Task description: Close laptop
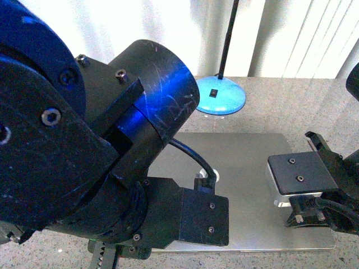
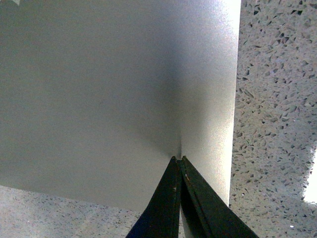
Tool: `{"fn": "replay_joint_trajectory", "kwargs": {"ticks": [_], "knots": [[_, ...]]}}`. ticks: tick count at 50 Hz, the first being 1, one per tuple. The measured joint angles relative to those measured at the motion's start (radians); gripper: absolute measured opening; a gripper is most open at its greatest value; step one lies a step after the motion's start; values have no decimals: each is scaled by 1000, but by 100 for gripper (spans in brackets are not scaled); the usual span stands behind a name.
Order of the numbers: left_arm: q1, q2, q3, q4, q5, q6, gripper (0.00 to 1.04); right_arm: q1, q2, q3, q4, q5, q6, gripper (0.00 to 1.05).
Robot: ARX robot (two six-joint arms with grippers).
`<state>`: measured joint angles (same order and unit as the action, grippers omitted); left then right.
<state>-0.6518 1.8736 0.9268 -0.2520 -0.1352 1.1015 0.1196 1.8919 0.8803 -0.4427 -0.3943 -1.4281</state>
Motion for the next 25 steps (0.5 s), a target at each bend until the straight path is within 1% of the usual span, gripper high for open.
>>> {"fn": "replay_joint_trajectory", "kwargs": {"ticks": [11, 16, 18, 20, 23, 25], "knots": [[19, -74, 5, -5, 9, 0, 4, -3, -62, 27, -13, -67, 42, 3], [40, -124, 6, 31, 25, -13, 4, -8, -114, 45, 37, -116, 85, 3], [47, -140, 6, 45, 30, -21, 4, -10, -131, 49, 61, -134, 98, 3], [59, -167, 5, 63, 42, -38, 4, -15, -165, 55, 121, -168, 135, 3], [87, -221, -3, 82, 68, -68, 4, -21, -201, 58, 191, -193, 180, 3], [118, -272, -14, 102, 83, -98, 4, -33, -245, 61, 290, -201, 245, 3]]}}
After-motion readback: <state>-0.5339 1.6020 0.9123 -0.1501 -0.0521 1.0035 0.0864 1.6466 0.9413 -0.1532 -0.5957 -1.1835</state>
